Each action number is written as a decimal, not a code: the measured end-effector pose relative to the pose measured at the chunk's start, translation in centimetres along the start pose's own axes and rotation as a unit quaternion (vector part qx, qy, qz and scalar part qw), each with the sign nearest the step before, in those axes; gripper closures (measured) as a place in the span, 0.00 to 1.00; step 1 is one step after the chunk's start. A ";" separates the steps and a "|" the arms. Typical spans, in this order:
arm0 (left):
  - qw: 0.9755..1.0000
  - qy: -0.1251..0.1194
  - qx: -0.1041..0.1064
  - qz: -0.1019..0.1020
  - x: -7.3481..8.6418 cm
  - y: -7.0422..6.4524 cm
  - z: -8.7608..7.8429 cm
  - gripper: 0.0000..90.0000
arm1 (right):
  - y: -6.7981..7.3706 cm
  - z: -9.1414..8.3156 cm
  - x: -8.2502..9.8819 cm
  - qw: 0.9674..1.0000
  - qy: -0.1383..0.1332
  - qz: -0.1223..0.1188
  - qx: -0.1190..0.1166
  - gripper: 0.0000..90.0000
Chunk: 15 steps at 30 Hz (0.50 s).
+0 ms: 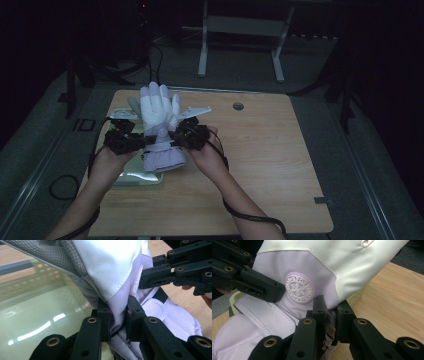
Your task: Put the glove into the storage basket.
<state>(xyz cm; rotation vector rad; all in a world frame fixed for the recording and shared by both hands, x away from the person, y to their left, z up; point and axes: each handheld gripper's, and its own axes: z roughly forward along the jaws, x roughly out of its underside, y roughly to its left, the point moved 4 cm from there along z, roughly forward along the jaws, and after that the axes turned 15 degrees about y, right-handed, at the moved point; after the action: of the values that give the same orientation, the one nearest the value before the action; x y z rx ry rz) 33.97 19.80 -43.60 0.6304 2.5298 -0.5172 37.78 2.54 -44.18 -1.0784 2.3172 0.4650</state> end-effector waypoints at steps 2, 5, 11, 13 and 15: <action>1.000 -0.001 -0.004 -0.005 0.5 0.8 -0.5 0.86 | 0.6 0.6 -0.6 1.000 0.002 -0.003 -0.002 0.89; 1.000 0.001 -0.008 -0.013 1.2 1.9 -1.1 0.86 | 1.7 1.7 -1.6 1.000 0.003 -0.006 -0.008 0.89; 0.999 0.009 -0.013 -0.030 2.6 4.4 -2.1 0.86 | 3.4 3.8 -3.3 1.000 0.014 -0.015 -0.023 0.89; 0.999 0.010 -0.012 -0.033 2.9 4.9 -2.4 0.86 | 3.9 4.3 -3.6 0.999 0.015 -0.016 -0.026 0.89; 0.999 0.011 -0.010 -0.036 3.2 5.6 -2.5 0.86 | 4.2 4.8 -4.0 0.999 0.016 -0.017 -0.029 0.89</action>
<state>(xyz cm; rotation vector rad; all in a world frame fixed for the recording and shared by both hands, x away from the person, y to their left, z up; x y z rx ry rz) 33.48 26.57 -44.58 0.5433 2.5836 -0.5104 38.17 9.98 -45.31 -1.1582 2.3227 0.5080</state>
